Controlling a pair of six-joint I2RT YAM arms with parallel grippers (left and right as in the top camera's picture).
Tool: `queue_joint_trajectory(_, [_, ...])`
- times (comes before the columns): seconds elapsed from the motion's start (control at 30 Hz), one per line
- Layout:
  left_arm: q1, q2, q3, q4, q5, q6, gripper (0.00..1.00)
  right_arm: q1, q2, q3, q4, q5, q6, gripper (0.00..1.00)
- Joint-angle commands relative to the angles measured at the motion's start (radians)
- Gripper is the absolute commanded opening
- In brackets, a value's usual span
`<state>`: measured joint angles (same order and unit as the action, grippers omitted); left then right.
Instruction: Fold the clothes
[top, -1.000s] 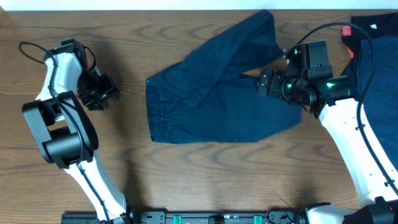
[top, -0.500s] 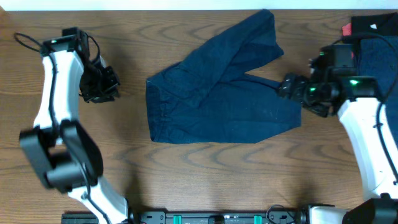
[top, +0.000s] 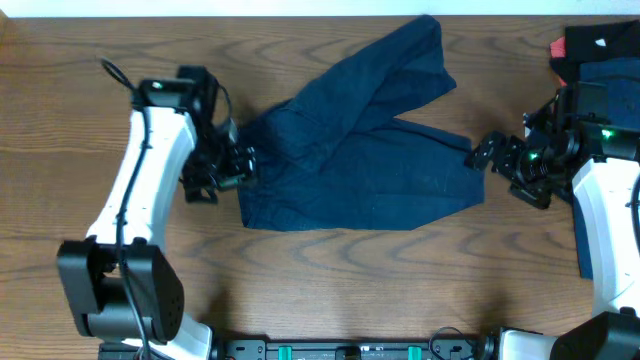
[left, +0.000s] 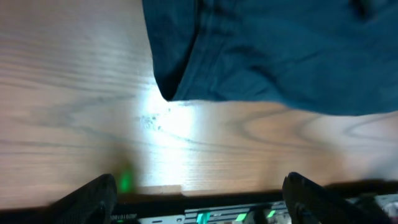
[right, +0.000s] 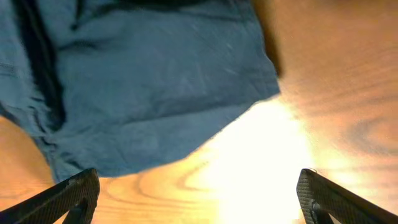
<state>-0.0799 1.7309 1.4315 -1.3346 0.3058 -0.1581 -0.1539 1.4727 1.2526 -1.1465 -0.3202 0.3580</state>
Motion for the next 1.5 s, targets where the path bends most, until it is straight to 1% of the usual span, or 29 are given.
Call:
queue_joint_trajectory(0.0, [-0.012, 0.012, -0.111, 0.05, -0.002, 0.011, 0.87, -0.006, -0.003, -0.008, -0.016, 0.056, -0.023, 0.99])
queue_joint_trajectory(0.17, [-0.023, 0.012, -0.244, 0.194, -0.002, 0.011, 0.87, -0.006, -0.002, -0.075, 0.017, 0.061, -0.022, 0.99])
queue_joint_trajectory(0.37, [-0.023, 0.016, -0.316, 0.329, -0.002, 0.006, 0.87, -0.002, -0.002, -0.158, 0.037, 0.037, -0.023, 0.99])
queue_joint_trajectory(0.5, [-0.023, 0.03, -0.325, 0.335, -0.003, -0.05, 0.86, -0.002, -0.002, -0.198, 0.037, 0.006, -0.014, 0.99])
queue_joint_trajectory(0.6, [-0.023, 0.05, -0.33, 0.352, -0.003, -0.09, 0.83, -0.002, -0.002, -0.216, 0.045, 0.005, 0.008, 0.99])
queue_joint_trajectory(0.77, [-0.023, 0.101, -0.33, 0.363, -0.003, -0.106, 0.82, -0.002, -0.002, -0.219, 0.047, 0.005, 0.008, 0.99])
queue_joint_trajectory(0.9, [-0.023, 0.145, -0.33, 0.365, -0.003, -0.109, 0.75, -0.002, -0.002, -0.219, 0.047, 0.005, 0.008, 0.99])
queue_joint_trajectory(1.0, [-0.023, 0.174, -0.33, 0.375, -0.003, -0.11, 0.73, -0.002, -0.002, -0.219, 0.05, 0.005, 0.008, 0.99])
queue_joint_trajectory(1.07, [-0.023, 0.192, -0.33, 0.388, -0.003, -0.11, 0.68, -0.002, -0.002, -0.219, 0.054, 0.005, 0.008, 0.99])
queue_joint_trajectory(1.17, [-0.023, 0.223, -0.33, 0.398, -0.003, -0.109, 0.47, -0.002, -0.002, -0.219, 0.055, 0.005, 0.008, 0.99])
queue_joint_trajectory(1.23, [-0.023, 0.237, -0.33, 0.401, -0.003, -0.109, 0.27, -0.002, -0.002, -0.219, 0.055, 0.005, 0.008, 0.99])
queue_joint_trajectory(1.27, [-0.023, 0.239, -0.33, 0.402, -0.003, -0.109, 0.19, -0.002, -0.002, -0.219, 0.055, 0.005, 0.008, 0.99])
queue_joint_trajectory(1.3, [-0.023, 0.239, -0.33, 0.406, -0.003, -0.109, 0.08, -0.002, -0.002, -0.219, 0.057, 0.005, 0.008, 0.99])
queue_joint_trajectory(1.33, [-0.023, 0.238, -0.33, 0.41, -0.003, -0.109, 0.06, -0.002, -0.002, -0.219, 0.059, 0.005, 0.008, 0.99])
queue_joint_trajectory(1.47, [-0.016, 0.236, -0.319, 0.416, -0.002, -0.11, 0.06, -0.002, -0.002, -0.219, 0.067, 0.006, 0.009, 0.99])
